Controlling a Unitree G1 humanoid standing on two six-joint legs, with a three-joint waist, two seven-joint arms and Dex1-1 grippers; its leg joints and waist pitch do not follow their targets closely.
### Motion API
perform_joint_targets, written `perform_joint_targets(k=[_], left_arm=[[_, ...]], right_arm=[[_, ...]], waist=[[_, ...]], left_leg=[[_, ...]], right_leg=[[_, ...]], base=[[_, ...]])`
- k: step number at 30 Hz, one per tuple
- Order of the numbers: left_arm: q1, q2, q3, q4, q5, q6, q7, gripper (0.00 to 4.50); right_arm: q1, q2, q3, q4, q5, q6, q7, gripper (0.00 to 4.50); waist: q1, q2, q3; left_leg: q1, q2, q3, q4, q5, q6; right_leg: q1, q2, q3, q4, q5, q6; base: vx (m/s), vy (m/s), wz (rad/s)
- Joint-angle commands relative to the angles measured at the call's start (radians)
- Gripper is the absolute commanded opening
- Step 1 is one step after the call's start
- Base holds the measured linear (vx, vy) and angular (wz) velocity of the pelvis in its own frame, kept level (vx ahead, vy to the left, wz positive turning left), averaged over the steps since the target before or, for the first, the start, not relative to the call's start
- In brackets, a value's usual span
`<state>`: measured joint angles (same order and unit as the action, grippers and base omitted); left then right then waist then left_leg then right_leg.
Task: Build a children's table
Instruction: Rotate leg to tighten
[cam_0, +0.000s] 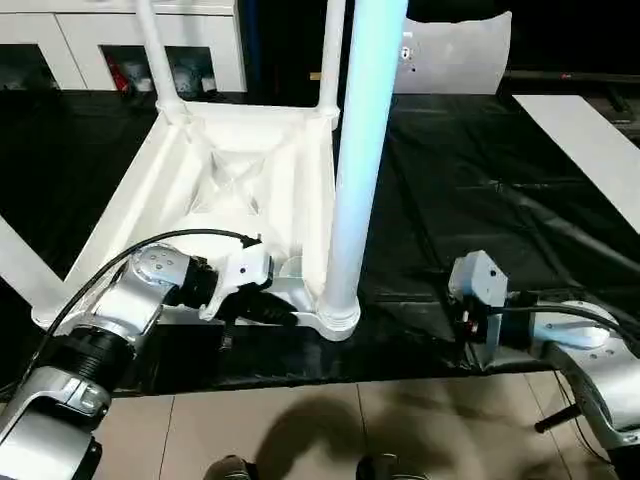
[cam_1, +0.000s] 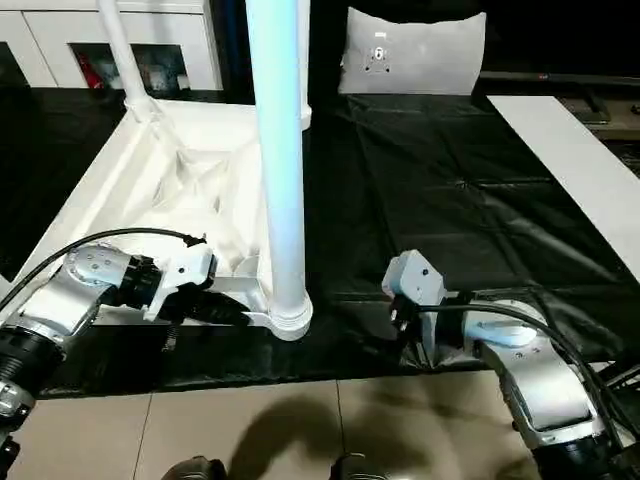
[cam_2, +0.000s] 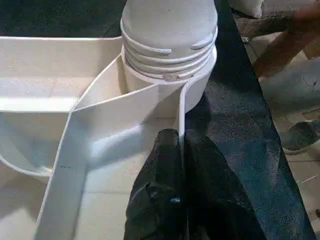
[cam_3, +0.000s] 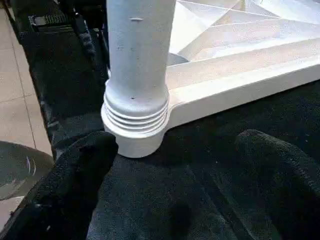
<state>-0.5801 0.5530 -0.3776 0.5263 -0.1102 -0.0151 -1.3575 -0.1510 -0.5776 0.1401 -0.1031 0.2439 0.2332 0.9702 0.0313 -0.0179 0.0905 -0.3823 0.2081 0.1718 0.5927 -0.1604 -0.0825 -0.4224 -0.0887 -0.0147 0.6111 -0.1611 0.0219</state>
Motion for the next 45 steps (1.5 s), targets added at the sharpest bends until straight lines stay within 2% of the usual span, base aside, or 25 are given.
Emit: perform_joint_targets(k=[1,3,8,15,20,21,26,29,33,40,43,45], left_arm=[[-0.004,-0.015,0.017,0.043,0.041,-0.012,0.048,0.08],[-0.017,-0.042,0.043,0.053,0.018,0.004,0.082,0.08],[-0.04,-0.091,0.076,0.045,-0.022,0.039,0.121,0.08],[-0.052,-0.098,0.05,0.078,0.024,-0.007,0.115,0.08],[-0.044,-0.092,0.047,0.067,0.035,0.038,0.106,0.08],[-0.044,-0.093,0.052,0.068,0.027,0.055,0.097,0.3],[-0.043,-0.088,0.071,0.09,0.02,0.034,0.093,0.7],[-0.036,-0.078,0.074,0.089,0.017,0.034,0.075,0.7],[-0.033,-0.07,0.076,0.09,0.028,0.037,0.068,0.7],[-0.025,-0.063,0.061,0.075,0.025,0.056,0.024,0.7],[-0.027,-0.065,0.059,0.079,0.033,0.049,0.027,0.35],[-0.029,-0.065,0.058,0.081,0.035,0.047,0.021,0.32]], right_arm=[[-0.01,0.007,0.002,0.021,0.003,-0.01,0.01,4.5],[-0.015,0.012,0.001,0.025,0.008,-0.009,0.009,4.5],[-0.029,0.022,0.005,0.034,0.005,-0.009,-0.001,4.5],[-0.046,0.033,0.004,0.042,0.001,-0.008,-0.008,4.5],[-0.05,0.034,0.004,0.037,0.005,-0.002,-0.006,4.5],[-0.051,0.034,0.005,0.036,0.006,-0.001,-0.005,4.5],[-0.056,0.035,0.009,0.037,0.009,0.001,0.004,4.5],[-0.058,0.035,0.009,0.038,0.009,0.002,0.004,4.5],[-0.06,0.036,0.01,0.038,0.008,0.003,0.006,4.5],[-0.062,0.035,0.01,0.033,0.006,0.006,0.003,4.5],[-0.064,0.034,0.007,0.035,0.006,0.007,0.002,4.5],[-0.067,0.034,0.007,0.036,0.006,0.007,0.002,4.5]], waist=[[0.005,-0.006,-0.076],[0.007,-0.005,-0.075],[0.008,-0.009,-0.078],[0.01,-0.005,-0.08],[0.011,-0.006,-0.076],[0.01,-0.006,-0.075],[0.009,-0.007,-0.074],[0.009,-0.007,-0.074],[0.009,-0.007,-0.075],[0.008,-0.003,-0.074],[0.009,-0.001,-0.075],[0.008,-0.003,-0.075]], left_leg=[[0.016,0.006,0.003,-0.076,-0.389,-0.001],[0.021,0.005,0.006,-0.074,-0.395,0.002],[0.011,0.002,0.003,-0.074,-0.374,0.005],[0.014,0.003,0.006,-0.073,-0.356,0.014],[0.013,0.003,0.005,-0.075,-0.362,0.014],[0.013,0.003,0.005,-0.076,-0.366,0.013],[0.012,0.002,0.004,-0.075,-0.369,0.015],[0.013,0.003,0.004,-0.076,-0.373,0.014],[0.011,0.004,0.005,-0.077,-0.354,0.017],[0.012,0.004,0.005,-0.078,-0.361,0.014],[0.012,0.005,0.005,-0.078,-0.363,0.013],[0.012,0.005,0.005,-0.078,-0.363,0.013]], right_leg=[[0.034,-0.025,0.013,-0.091,-0.468,-0.153],[0.029,-0.024,0.013,-0.093,-0.471,-0.158],[0.038,-0.026,0.01,-0.092,-0.492,-0.14],[0.034,-0.024,0.012,-0.093,-0.462,-0.144],[0.035,-0.024,0.012,-0.091,-0.453,-0.149],[0.034,-0.025,0.012,-0.091,-0.46,-0.149],[0.032,-0.026,0.011,-0.095,-0.484,-0.14],[0.032,-0.026,0.011,-0.094,-0.483,-0.139],[0.035,-0.025,0.013,-0.089,-0.437,-0.151],[0.034,-0.025,0.013,-0.089,-0.434,-0.157],[0.035,-0.025,0.014,-0.088,-0.421,-0.164],[0.036,-0.025,0.014,-0.088,-0.42,-0.165]], base=[[0.0,0.0,0.0],[0.0,0.0,0.0],[0.0,0.0,0.0],[0.0,0.0,0.0],[0.0,0.0,0.0],[0.0,0.0,0.0],[0.0,0.0,0.0],[0.0,0.0,0.0],[0.0,0.0,0.0],[0.0,0.0,0.0],[0.0,0.0,0.0],[0.0,0.0,0.0]])
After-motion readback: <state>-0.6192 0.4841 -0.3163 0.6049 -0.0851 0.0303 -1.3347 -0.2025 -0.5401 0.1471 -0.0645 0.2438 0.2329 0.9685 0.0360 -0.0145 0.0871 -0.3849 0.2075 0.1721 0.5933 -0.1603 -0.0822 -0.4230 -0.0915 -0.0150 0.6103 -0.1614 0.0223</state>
